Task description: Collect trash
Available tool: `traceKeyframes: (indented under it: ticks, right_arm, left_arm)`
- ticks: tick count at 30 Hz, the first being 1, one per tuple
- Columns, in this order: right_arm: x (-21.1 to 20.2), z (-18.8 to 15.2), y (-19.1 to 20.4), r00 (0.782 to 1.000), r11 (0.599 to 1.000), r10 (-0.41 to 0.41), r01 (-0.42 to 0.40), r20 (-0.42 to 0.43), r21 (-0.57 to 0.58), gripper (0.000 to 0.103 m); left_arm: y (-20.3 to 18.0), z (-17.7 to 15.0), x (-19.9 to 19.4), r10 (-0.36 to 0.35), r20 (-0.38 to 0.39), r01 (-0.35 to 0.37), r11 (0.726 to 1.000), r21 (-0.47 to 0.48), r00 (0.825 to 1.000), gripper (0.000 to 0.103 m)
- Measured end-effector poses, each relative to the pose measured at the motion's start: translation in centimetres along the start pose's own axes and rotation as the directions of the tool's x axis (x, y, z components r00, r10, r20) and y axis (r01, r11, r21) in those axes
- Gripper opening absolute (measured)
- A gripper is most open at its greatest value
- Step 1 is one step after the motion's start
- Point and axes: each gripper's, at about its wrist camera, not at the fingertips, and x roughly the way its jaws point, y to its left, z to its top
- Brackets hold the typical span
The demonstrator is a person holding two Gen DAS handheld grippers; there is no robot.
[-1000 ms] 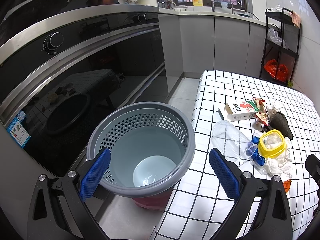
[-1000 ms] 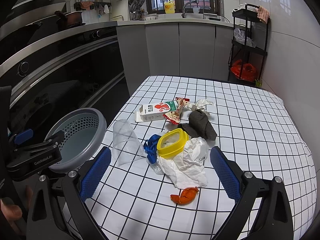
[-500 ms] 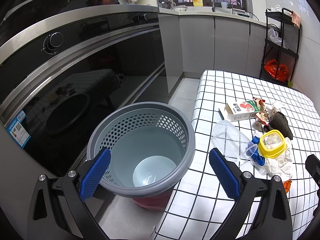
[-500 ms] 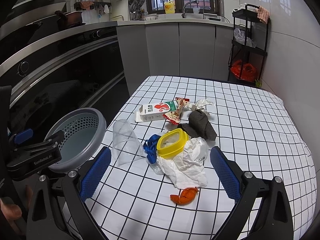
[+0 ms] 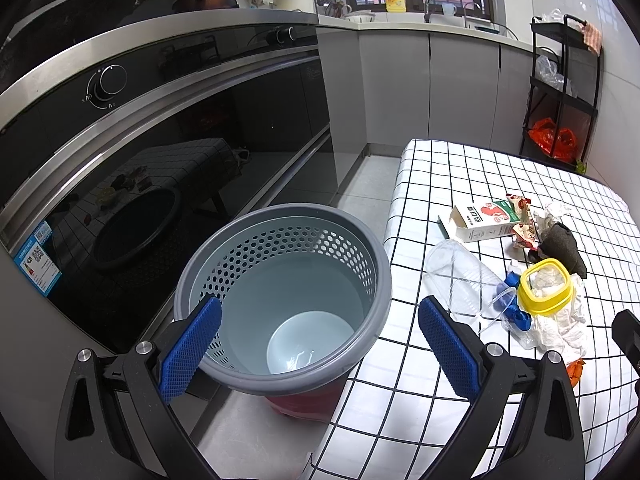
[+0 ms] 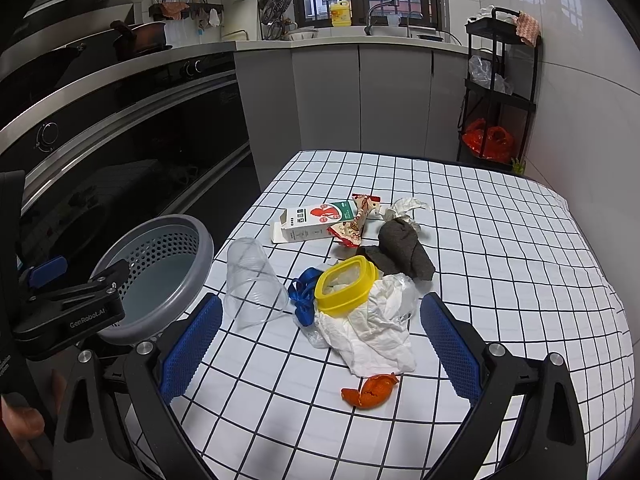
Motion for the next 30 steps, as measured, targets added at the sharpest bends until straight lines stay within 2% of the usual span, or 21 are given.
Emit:
traceKeyframes:
  ticks: [6,15,25,30]
  right_arm:
    - [0.2,-0.6,-1.3,0.997,0.997,0.072,-0.071,-0.017,0.034,0.095]
    - [1.1,-3.0,-5.1,0.996,0.998,0.044,-0.040,-0.081,0.058,0.095]
    - [2.4,-5.8,-9.0,0.984,0.997,0.000,0.013,-0.177,0.074,0.095]
    - [3.8,-6.9,-9.0,0.973,0.996,0.040,-0.022,-0.227,0.082,0.095]
  left_arm:
    - [-0.2,-0.2,0.2,-0.005,-0.002,0.005,1.000,0.013,1.000,0.097]
    - [-0.7,-0.7,0.9,-0.017,-0.019,0.017,0.999,0.030,1.000,0.097]
    - [-2.9,-1.6,1.7,-0.083,-0.054,0.086,0.994,0.060,0.995,0.097]
    - [-3.5,-2.0,2.3,-0.140,-0.087,0.144,0.989,0.043,0.986,0.097]
